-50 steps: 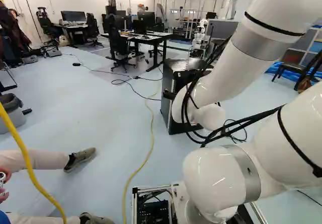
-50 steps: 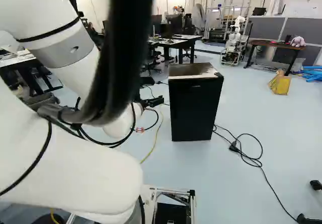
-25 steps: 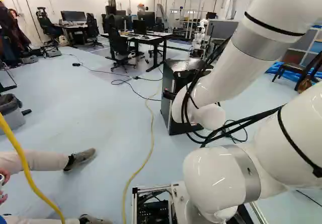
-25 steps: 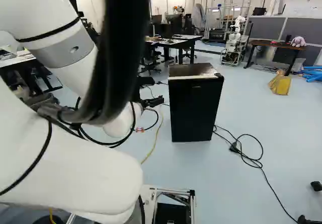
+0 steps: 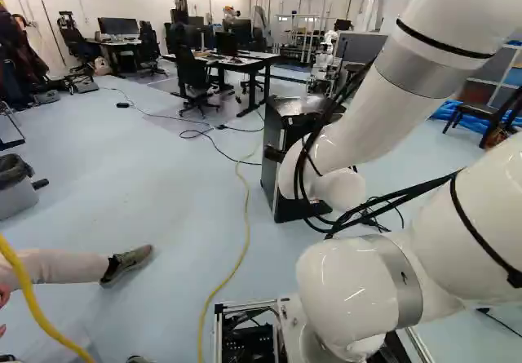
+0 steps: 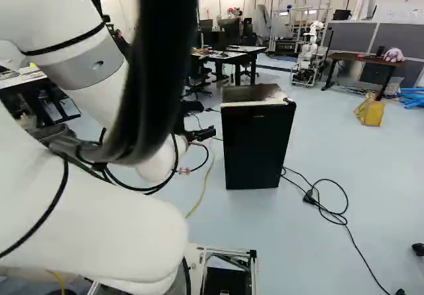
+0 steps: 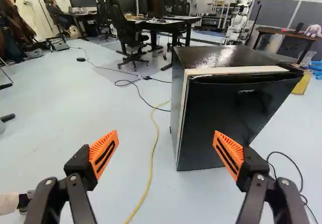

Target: Grab a drink from the fridge

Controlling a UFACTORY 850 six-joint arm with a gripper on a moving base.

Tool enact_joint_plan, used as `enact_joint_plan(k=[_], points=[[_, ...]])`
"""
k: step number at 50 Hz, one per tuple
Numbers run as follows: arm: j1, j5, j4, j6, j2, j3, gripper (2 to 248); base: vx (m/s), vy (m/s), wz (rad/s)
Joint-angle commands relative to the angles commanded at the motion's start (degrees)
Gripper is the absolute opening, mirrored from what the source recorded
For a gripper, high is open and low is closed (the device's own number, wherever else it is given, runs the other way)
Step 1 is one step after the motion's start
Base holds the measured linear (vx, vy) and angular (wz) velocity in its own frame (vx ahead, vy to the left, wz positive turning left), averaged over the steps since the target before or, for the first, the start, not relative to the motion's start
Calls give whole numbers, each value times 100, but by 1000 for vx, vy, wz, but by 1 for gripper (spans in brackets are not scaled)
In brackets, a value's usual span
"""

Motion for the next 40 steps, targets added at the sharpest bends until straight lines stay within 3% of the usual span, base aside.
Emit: enact_joint_plan(k=[40], points=[[0,0,0,0,0,0,247,47,0,-1]])
